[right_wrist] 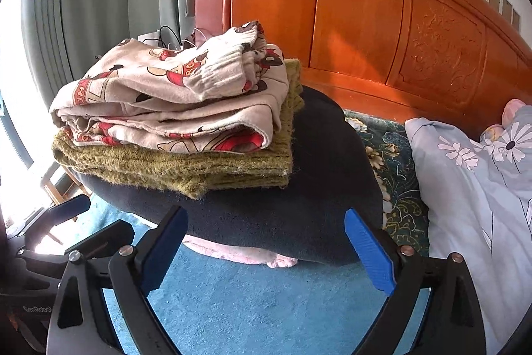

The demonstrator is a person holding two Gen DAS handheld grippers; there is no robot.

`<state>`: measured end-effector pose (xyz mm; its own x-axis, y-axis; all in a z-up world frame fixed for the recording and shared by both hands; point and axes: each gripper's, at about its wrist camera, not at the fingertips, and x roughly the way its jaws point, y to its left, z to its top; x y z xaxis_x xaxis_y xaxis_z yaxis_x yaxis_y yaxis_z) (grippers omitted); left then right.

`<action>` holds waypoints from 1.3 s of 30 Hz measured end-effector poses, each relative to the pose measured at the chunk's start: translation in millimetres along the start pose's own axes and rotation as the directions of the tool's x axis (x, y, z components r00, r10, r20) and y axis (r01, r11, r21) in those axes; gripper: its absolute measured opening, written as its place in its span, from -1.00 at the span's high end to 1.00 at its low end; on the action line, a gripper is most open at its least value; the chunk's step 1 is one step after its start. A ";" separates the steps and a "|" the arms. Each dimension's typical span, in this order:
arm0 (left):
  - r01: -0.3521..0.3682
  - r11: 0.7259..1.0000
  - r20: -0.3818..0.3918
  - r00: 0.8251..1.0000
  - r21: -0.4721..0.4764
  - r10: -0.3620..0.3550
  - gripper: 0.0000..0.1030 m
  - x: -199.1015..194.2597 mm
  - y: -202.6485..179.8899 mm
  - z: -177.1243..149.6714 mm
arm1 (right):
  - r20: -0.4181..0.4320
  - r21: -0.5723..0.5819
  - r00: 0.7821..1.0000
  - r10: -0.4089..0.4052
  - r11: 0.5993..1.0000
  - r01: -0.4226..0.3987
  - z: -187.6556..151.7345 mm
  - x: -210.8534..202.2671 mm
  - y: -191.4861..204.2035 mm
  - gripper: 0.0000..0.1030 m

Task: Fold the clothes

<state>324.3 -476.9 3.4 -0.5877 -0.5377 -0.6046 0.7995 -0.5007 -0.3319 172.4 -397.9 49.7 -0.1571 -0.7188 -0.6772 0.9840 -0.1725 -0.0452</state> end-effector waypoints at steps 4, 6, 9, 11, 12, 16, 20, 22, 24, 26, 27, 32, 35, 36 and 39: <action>0.006 1.000 0.004 1.000 -0.001 -0.006 -1.00 2.7 0.3 -4.2 | -0.003 -0.020 1.000 -0.024 1.000 0.024 -1.4 2.8 3.7 -0.86; 0.005 1.000 0.015 1.000 0.003 -0.005 -1.00 2.3 -0.1 -5.1 | 0.000 -0.027 0.999 -0.039 0.999 0.039 -2.1 3.2 5.9 -0.86; -0.010 1.000 0.043 0.999 0.019 0.009 -1.00 -1.3 -1.5 -5.2 | 0.001 -0.021 0.999 -0.046 0.999 0.046 -2.3 3.3 6.6 -0.86; -0.017 0.999 0.067 0.998 0.029 0.015 -1.00 -4.8 -1.9 -5.1 | 0.005 -0.021 0.999 -0.054 0.998 0.055 -2.3 2.6 7.3 -0.86; -0.019 0.999 0.076 0.997 0.030 0.017 -1.00 -6.4 -1.7 -5.1 | 0.008 -0.022 0.998 -0.057 0.998 0.057 -1.9 1.9 7.5 -0.86; -0.029 0.999 0.103 0.994 0.034 0.025 -1.00 -12.5 -1.4 -4.9 | 0.009 -0.015 0.998 -0.058 0.998 0.058 -0.5 -1.0 9.5 -0.86; -0.043 0.998 0.127 0.991 0.042 0.038 -1.00 -16.8 -1.7 -4.4 | 0.011 -0.014 0.998 -0.066 0.998 0.066 -0.2 -2.4 10.6 -0.86; -0.046 0.998 0.129 0.991 0.042 0.040 -1.00 -16.9 -0.6 -3.8 | 0.012 -0.016 0.997 -0.071 0.997 0.071 0.1 -3.7 11.9 -0.86; -0.043 0.998 0.129 0.991 0.043 0.037 -1.00 -16.6 -0.3 -3.2 | 0.011 -0.015 0.997 -0.075 0.997 0.075 0.3 -3.6 12.3 -0.86; -0.041 0.998 0.128 0.991 0.046 0.034 -1.00 -16.5 -0.4 -2.8 | 0.008 -0.008 0.997 -0.082 0.997 0.083 0.5 -3.2 11.9 -0.86; -0.041 0.998 0.130 0.991 0.049 0.034 -1.00 -16.9 -0.9 -2.6 | 0.004 -0.005 0.996 -0.086 0.996 0.086 0.5 -2.6 11.6 -0.86; -0.037 0.998 0.132 0.991 0.053 0.029 -1.00 -15.4 -0.9 -3.0 | -0.003 -0.003 0.995 -0.104 0.995 0.104 0.4 -1.4 11.8 -0.86; -0.036 0.998 0.131 0.991 0.049 0.029 -1.00 -15.3 0.3 -3.3 | -0.004 -0.005 0.994 -0.109 0.994 0.109 0.6 -1.0 12.4 -0.86; -0.036 0.998 0.131 0.991 0.049 0.030 -1.00 -15.0 0.5 -3.2 | -0.005 -0.005 0.994 -0.110 0.994 0.110 0.6 -0.6 12.5 -0.86; -0.040 0.998 0.132 0.991 0.046 0.034 -1.00 -15.1 0.3 -3.5 | -0.009 -0.002 0.993 -0.114 0.993 0.114 0.7 0.2 12.6 -0.86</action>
<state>333.9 -466.6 9.8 -0.5717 -0.6393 -0.5143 0.8159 -0.5092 -0.2740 184.6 -400.7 49.5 -0.2676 -0.6882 -0.6743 0.9598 -0.2521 -0.1235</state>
